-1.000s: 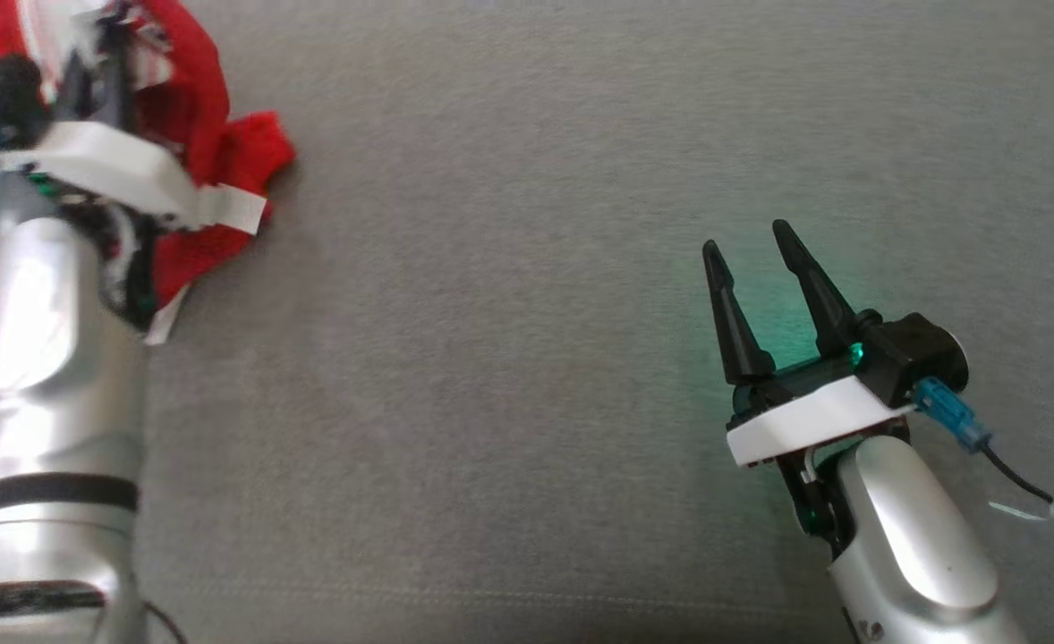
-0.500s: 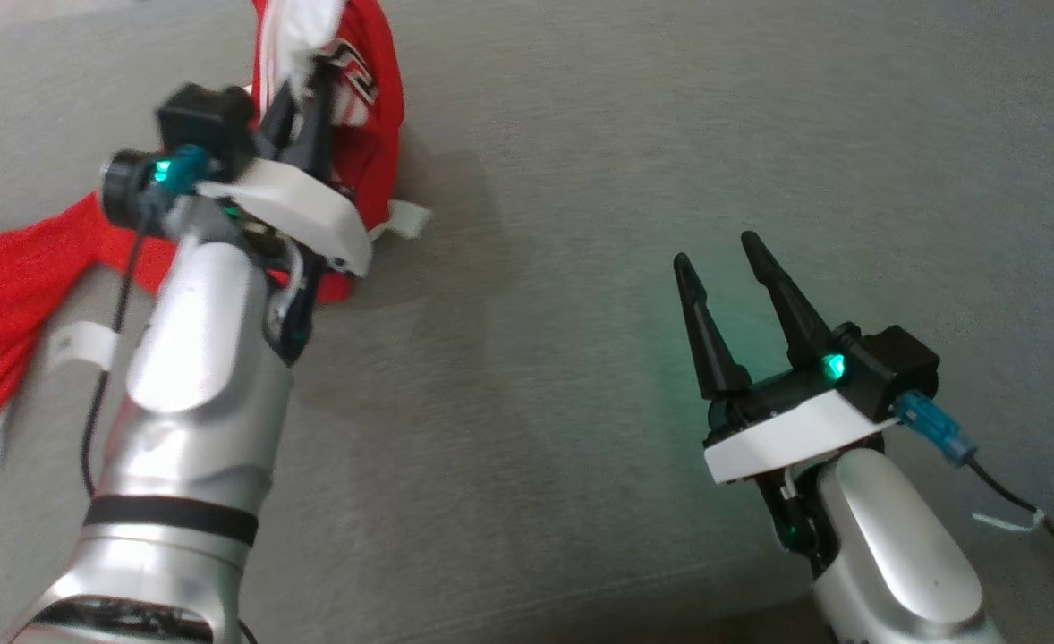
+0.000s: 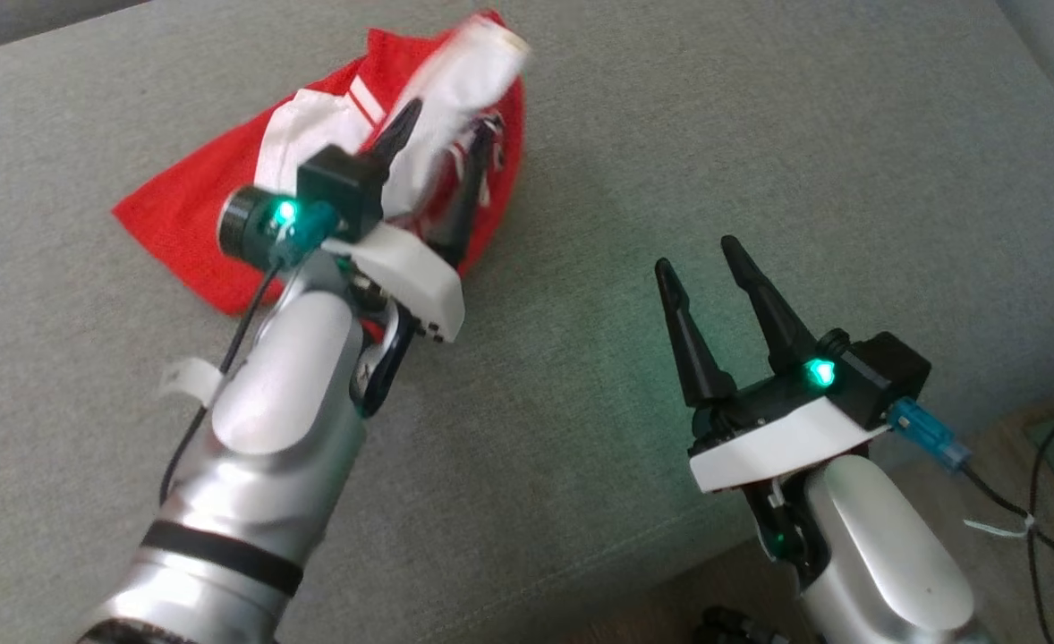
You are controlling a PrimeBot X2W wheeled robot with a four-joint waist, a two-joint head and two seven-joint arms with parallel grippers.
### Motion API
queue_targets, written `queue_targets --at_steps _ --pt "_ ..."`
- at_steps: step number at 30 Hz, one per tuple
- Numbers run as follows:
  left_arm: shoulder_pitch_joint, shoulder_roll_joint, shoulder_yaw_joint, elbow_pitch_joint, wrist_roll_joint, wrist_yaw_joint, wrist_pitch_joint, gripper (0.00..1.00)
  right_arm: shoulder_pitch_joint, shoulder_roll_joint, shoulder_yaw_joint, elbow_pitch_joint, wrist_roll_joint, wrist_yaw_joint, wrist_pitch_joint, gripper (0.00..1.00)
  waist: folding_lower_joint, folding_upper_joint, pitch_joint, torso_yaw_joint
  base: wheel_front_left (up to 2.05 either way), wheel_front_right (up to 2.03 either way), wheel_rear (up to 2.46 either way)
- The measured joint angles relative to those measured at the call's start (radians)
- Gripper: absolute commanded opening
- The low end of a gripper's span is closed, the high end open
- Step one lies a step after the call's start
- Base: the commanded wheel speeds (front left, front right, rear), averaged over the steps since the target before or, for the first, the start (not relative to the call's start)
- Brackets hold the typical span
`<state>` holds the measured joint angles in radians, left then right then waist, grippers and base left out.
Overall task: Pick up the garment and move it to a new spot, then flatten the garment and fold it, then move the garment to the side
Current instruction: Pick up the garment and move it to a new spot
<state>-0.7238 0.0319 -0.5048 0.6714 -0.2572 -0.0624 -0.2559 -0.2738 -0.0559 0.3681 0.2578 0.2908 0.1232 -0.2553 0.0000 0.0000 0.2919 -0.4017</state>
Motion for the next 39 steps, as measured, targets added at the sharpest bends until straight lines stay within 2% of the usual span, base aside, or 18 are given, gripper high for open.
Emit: queue_targets --at_steps 7,15,21,27,31,39 --pt "0.064 0.004 0.045 -0.02 -0.001 0.031 0.0 1.0 0.0 0.0 -0.034 0.0 -0.002 0.0 0.0 1.0 0.0 0.0 -0.008 0.051 0.0 0.0 0.0" --pt "0.254 0.034 0.19 -0.136 0.015 0.071 0.0 1.0 0.001 0.0 -0.088 0.018 -0.043 0.0 0.0 1.0 0.0 0.0 -0.043 0.149 0.0 0.0 0.0" --pt "0.382 0.04 0.281 -0.204 0.049 0.07 0.0 1.0 0.021 0.001 -0.111 0.045 -0.062 0.0 0.0 1.0 0.0 0.0 -0.085 0.219 0.0 0.0 0.0" --pt "0.486 0.039 0.361 -0.241 0.069 0.073 0.0 1.0 0.057 0.001 -0.115 0.073 -0.072 0.0 0.0 1.0 -0.0001 0.0 -0.132 0.261 0.0 0.0 0.0" --pt "0.571 0.03 0.424 -0.265 0.074 0.089 0.0 1.0 0.068 0.001 -0.124 0.089 -0.074 0.0 0.0 1.0 0.0 0.0 -0.165 0.293 0.0 0.0 0.0" --pt "0.716 0.018 0.459 -0.321 0.087 0.079 0.0 1.0 0.111 0.001 -0.149 0.1 -0.081 0.0 0.0 1.0 -0.0001 0.0 -0.206 0.346 0.0 0.0 0.0"
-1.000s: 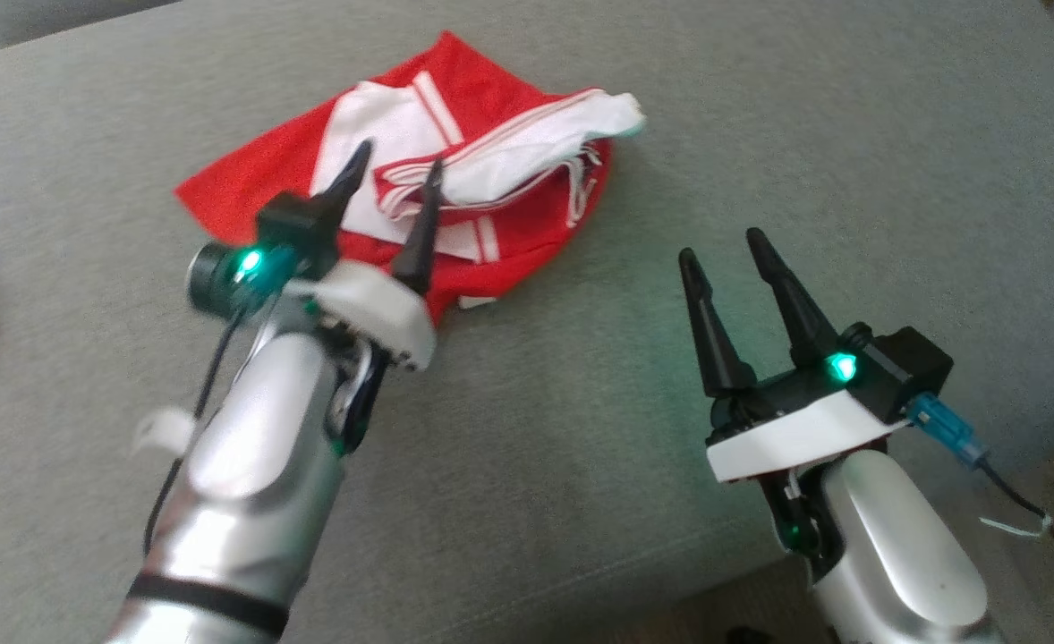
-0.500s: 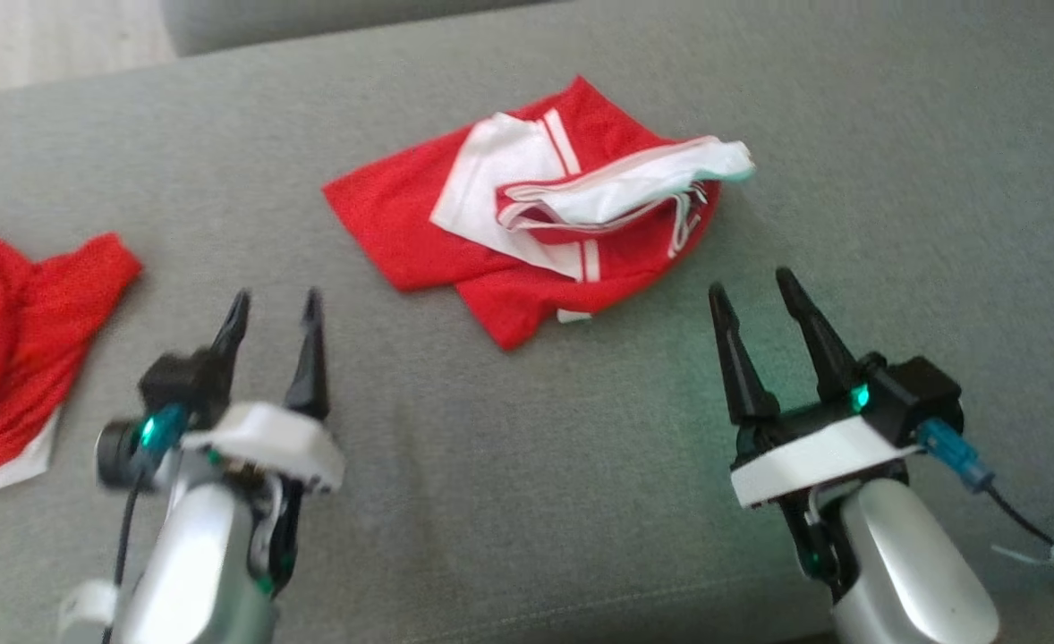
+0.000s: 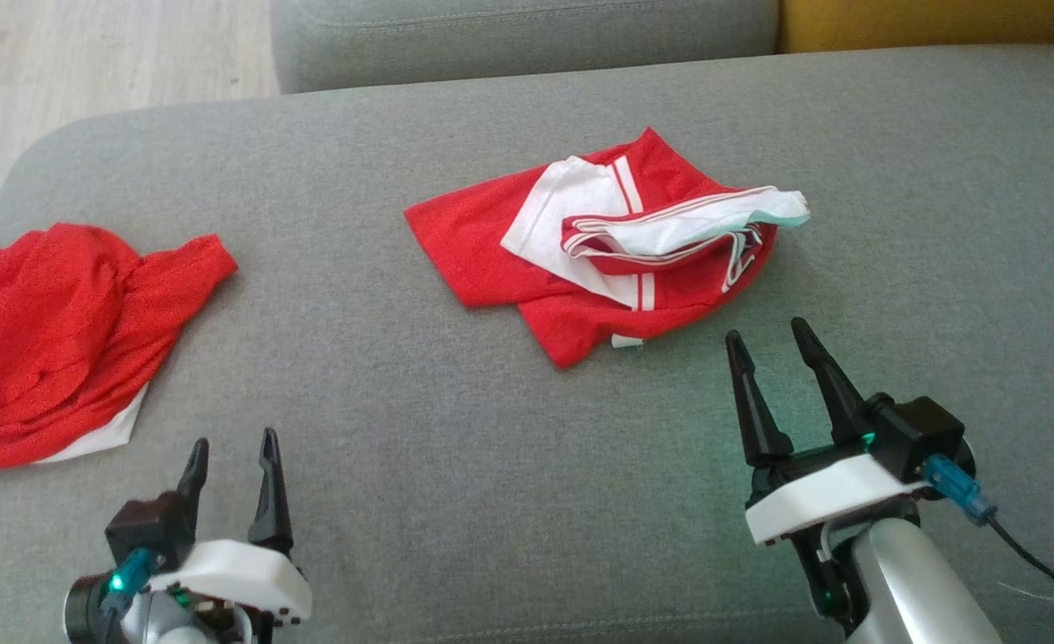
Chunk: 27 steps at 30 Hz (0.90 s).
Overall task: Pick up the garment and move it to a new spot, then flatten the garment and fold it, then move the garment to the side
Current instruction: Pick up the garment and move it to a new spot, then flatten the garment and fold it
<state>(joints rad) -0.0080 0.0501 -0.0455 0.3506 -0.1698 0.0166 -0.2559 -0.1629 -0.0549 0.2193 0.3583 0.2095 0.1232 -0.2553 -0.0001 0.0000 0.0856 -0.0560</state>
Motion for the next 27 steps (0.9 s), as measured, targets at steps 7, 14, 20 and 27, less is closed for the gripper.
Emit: queue_targets --at_steps 7,14,20,27 --pt "0.014 -0.002 -0.006 -0.002 0.001 -0.008 0.0 1.0 0.005 0.0 -0.005 0.003 -0.007 0.0 0.0 1.0 0.0 0.0 0.001 0.007 0.0 0.0 0.0" --pt "-0.011 -0.004 -0.053 -0.001 -0.021 -0.008 0.0 1.0 -0.056 0.001 -0.066 0.015 -0.061 0.0 0.0 1.0 0.0 0.0 0.033 0.011 0.0 0.0 0.0" --pt "-0.052 -0.005 -0.077 0.006 -0.051 -0.008 0.0 1.0 -0.208 0.0 -0.107 0.092 -0.14 0.0 0.0 1.0 0.0 0.0 0.079 0.037 0.0 0.0 0.0" --pt "-0.065 -0.005 -0.091 0.013 -0.052 -0.009 0.0 1.0 -0.256 0.0 -0.112 0.208 -0.091 0.0 0.0 1.0 0.0 0.0 0.118 0.074 0.0 0.0 0.0"
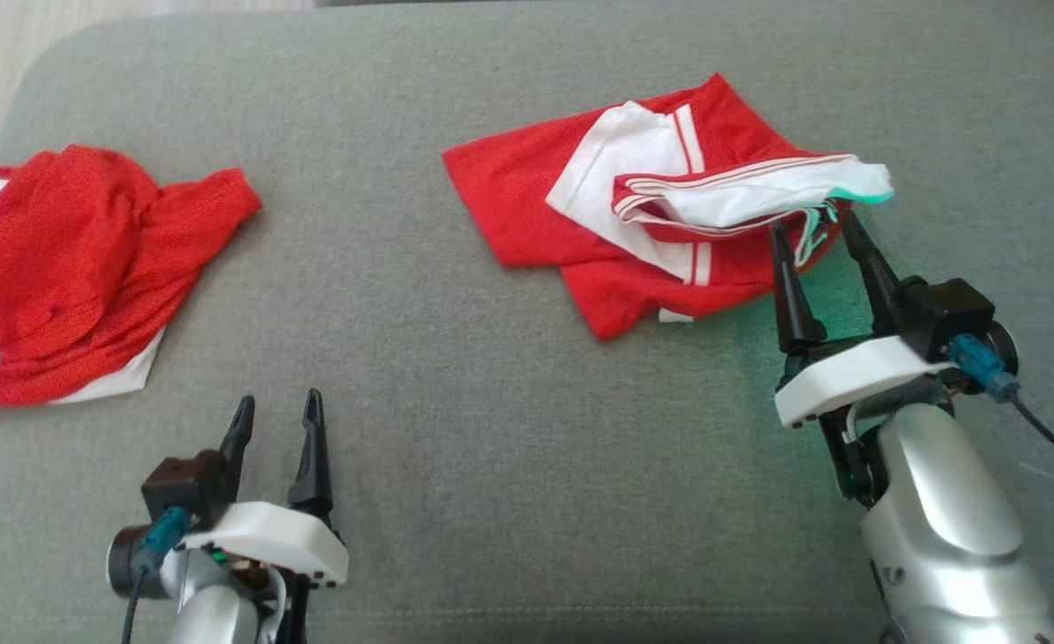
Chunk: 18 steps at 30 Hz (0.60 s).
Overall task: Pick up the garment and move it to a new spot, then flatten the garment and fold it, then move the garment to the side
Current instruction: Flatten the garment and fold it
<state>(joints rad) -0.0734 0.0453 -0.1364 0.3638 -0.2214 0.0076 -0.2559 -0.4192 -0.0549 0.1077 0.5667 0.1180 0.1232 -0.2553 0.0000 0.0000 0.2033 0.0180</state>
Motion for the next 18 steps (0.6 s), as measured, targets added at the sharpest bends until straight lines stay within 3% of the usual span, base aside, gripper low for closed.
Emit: queue_targets --at_steps 17,18 --pt "-0.035 -0.001 -0.055 0.018 0.0 -0.008 0.0 1.0 -0.083 -0.001 -0.007 0.075 0.106 0.0 0.0 1.0 0.0 0.0 0.052 0.035 0.0 0.0 0.0" --pt "-0.035 -0.001 -0.058 0.02 0.0 -0.008 0.0 1.0 -0.088 -0.001 -0.008 0.079 0.109 0.0 0.0 0.79 0.0 0.0 0.054 0.037 0.0 0.0 0.0"
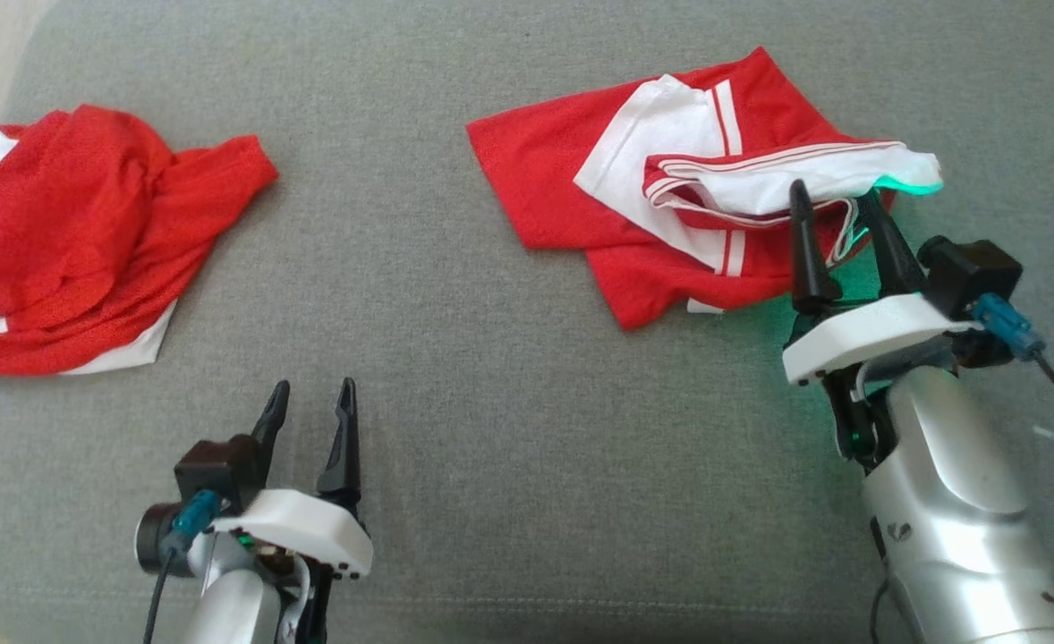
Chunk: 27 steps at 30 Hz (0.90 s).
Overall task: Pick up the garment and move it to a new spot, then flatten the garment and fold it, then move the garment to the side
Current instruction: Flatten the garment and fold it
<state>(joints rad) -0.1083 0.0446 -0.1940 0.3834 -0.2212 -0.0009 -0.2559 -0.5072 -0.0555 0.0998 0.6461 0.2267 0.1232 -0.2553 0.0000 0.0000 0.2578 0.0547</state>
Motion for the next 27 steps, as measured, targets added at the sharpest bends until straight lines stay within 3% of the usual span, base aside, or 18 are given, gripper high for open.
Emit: queue_targets --at_steps 2,3,14,21,27 --pt "-0.003 0.0 -0.007 0.002 0.0 0.0 0.0 1.0 -0.007 0.0 -0.005 0.002 0.002 0.0 0.0 0.08 0.0 0.0 0.004 0.004 0.0 0.0 0.0" --pt "-0.006 0.0 -0.012 0.004 0.0 0.0 0.0 1.0 -0.011 0.0 -0.007 0.0 0.004 0.0 0.0 0.0 0.0 0.0 0.005 0.007 0.0 0.0 0.0" --pt "-0.019 0.0 -0.015 0.028 -0.011 0.0 0.0 1.0 -0.053 -0.001 0.004 -0.126 0.049 0.0 0.0 0.0 0.0 0.0 -0.03 0.014 0.0 0.0 0.0" --pt "-0.012 0.0 -0.03 0.03 -0.021 0.001 0.0 1.0 -0.211 -0.005 0.033 -0.168 0.013 0.0 0.0 0.0 0.0 0.0 -0.078 0.038 0.0 0.0 0.0" --pt "0.029 0.0 -0.054 0.034 -0.04 0.003 0.0 1.0 -0.378 -0.051 0.085 -0.155 -0.004 0.0 0.0 0.0 0.0 0.0 -0.103 0.074 0.0 0.0 0.0"
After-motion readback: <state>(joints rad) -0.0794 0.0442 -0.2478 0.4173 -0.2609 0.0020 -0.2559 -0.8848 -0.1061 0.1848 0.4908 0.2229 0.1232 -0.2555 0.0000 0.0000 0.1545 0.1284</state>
